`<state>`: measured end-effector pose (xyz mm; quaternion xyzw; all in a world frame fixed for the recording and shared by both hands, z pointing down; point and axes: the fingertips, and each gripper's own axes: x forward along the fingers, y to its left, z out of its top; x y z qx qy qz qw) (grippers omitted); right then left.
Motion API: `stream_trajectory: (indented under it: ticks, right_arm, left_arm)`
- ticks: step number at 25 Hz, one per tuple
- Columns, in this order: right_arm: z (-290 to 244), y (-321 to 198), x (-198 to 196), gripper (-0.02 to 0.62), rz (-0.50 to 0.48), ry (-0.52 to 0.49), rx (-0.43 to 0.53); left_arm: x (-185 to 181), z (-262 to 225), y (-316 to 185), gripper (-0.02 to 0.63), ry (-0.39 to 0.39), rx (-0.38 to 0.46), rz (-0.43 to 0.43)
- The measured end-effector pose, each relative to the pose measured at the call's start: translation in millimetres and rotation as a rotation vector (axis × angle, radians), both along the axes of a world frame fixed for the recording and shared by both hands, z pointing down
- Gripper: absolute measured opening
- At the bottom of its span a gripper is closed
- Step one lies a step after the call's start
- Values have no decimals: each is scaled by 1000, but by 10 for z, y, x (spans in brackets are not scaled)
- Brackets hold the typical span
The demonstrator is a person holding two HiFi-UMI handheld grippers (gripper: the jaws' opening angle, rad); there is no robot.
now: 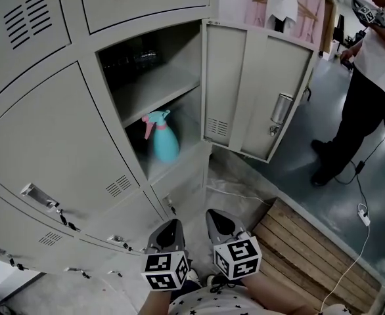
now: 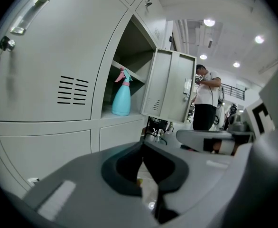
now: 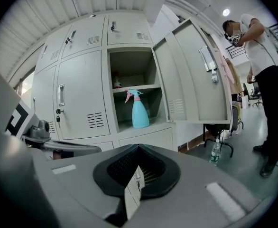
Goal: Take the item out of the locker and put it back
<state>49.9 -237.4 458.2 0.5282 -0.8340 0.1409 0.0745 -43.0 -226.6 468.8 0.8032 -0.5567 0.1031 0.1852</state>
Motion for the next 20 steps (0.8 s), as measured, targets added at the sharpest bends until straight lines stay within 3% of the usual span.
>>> stream_trajectory:
  ticks: [20]
  right_arm:
    - [7, 65, -108, -3, -23, 14, -6]
  left_arm:
    - [-95, -12, 46, 6, 7, -3, -11]
